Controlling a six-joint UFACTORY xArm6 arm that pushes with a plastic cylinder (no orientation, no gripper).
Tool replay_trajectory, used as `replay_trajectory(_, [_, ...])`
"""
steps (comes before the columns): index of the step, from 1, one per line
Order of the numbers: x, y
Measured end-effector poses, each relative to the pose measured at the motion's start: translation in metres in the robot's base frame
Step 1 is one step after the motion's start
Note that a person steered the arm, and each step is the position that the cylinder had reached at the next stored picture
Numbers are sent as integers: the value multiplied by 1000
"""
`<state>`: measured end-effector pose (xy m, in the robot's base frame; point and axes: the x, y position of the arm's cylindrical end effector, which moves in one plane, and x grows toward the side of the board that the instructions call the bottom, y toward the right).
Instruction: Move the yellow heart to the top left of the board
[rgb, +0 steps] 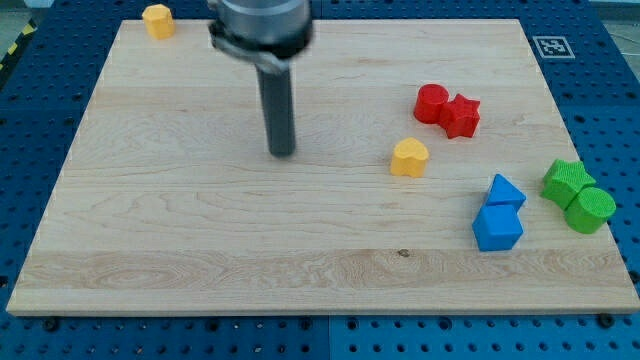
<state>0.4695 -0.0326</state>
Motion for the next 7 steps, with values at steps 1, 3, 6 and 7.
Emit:
replay_trajectory(1, [39, 79])
replay_trajectory(3, [38, 147])
replay_trajectory(6, [-3, 129])
replay_trajectory(7, [-17, 112])
